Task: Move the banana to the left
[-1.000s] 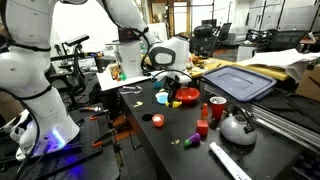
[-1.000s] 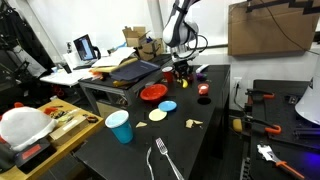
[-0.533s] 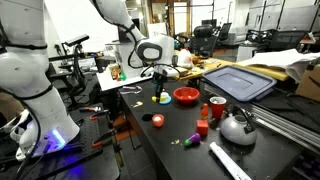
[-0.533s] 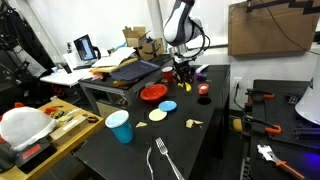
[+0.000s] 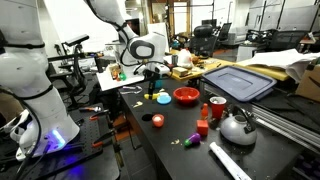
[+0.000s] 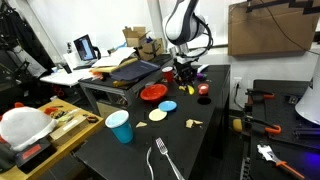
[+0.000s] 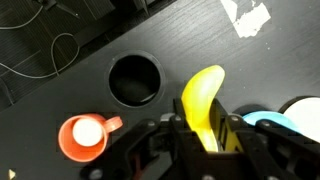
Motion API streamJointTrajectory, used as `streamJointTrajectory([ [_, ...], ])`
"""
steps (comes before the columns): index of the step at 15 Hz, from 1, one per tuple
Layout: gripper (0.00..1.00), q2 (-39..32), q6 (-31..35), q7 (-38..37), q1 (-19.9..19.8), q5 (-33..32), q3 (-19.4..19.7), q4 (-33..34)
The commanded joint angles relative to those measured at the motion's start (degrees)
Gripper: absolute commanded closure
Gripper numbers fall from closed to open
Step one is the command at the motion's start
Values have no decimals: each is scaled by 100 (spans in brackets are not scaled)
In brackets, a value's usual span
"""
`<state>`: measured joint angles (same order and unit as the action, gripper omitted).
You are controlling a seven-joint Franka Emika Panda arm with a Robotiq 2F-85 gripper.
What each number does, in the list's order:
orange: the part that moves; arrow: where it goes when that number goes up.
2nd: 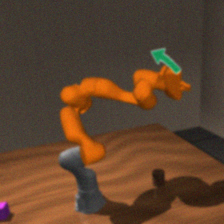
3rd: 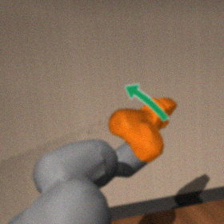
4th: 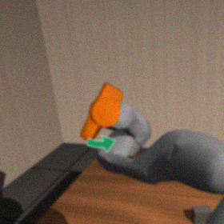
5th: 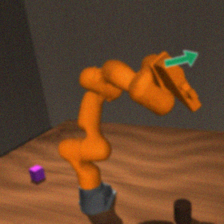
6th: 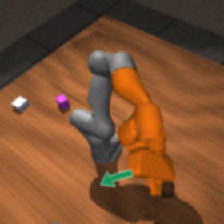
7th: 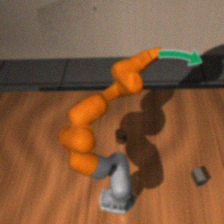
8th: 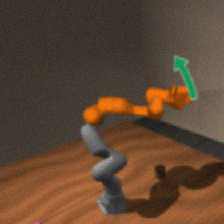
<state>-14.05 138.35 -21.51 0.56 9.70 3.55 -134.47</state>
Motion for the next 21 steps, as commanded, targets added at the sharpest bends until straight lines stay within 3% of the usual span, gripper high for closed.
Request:
streamJointTrajectory([
  [1,70,0,-14,-4,-15,-7,-9,9],
  [4,70,0,-14,-4,-16,-7,-9,8],
  [5,93,0,-14,-4,-16,-7,-9,8],
  [11,93,218,-43,104,75,-17,-137,-30],
  [21,93,84,-50,1027,377,239,-922,420],
])
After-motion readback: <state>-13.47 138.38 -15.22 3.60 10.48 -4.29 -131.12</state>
